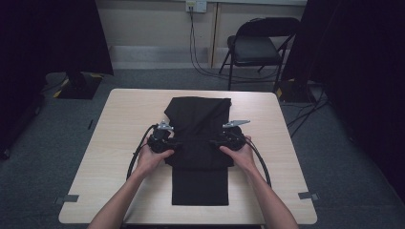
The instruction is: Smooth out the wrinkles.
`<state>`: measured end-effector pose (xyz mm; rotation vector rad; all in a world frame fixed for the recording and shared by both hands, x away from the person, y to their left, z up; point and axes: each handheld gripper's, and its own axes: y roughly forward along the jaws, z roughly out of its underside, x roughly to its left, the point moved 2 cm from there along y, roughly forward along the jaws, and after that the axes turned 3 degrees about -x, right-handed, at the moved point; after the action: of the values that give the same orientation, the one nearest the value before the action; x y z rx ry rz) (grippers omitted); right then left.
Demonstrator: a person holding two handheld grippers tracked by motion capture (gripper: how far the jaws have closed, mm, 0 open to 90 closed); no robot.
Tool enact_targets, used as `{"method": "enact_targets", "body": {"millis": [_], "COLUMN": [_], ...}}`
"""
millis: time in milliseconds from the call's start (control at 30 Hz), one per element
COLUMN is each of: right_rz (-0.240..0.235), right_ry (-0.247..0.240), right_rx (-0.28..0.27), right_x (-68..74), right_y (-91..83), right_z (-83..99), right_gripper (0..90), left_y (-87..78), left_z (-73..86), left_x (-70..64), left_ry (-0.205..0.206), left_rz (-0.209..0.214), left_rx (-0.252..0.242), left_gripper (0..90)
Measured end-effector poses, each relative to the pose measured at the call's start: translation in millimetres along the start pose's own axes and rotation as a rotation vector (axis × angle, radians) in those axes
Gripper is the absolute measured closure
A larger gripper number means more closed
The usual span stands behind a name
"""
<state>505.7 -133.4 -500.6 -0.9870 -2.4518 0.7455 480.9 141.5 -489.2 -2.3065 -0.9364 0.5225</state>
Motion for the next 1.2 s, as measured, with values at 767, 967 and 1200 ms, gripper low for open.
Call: {"method": "enact_targets", "body": {"millis": [767,967,1200], "right_rz": [-0.055,-0.092,-0.118], "right_ry": [-0.051,-0.084,-0.119], "right_rx": [-0.066,-0.095,-0.108], "right_x": [17.0,32.3,55.7], "right_y": [-27.6,-49.9,-76.4], "right_z": [-17.3,-18.9,5.4], "right_gripper": [77.8,80.1,80.4], "left_y": [-28.2,-47.2,-60.2], "left_z": [-9.9,-6.1,19.0], "left_x": [-11.5,-33.6,-55.1], "left_ry": [0.012,0.085,0.157], "left_rz": [0.068,0.094,0.105], "left_rx": [-0.155,-0.186,-0.165], "left_gripper": [72.0,75.1,77.9]}}
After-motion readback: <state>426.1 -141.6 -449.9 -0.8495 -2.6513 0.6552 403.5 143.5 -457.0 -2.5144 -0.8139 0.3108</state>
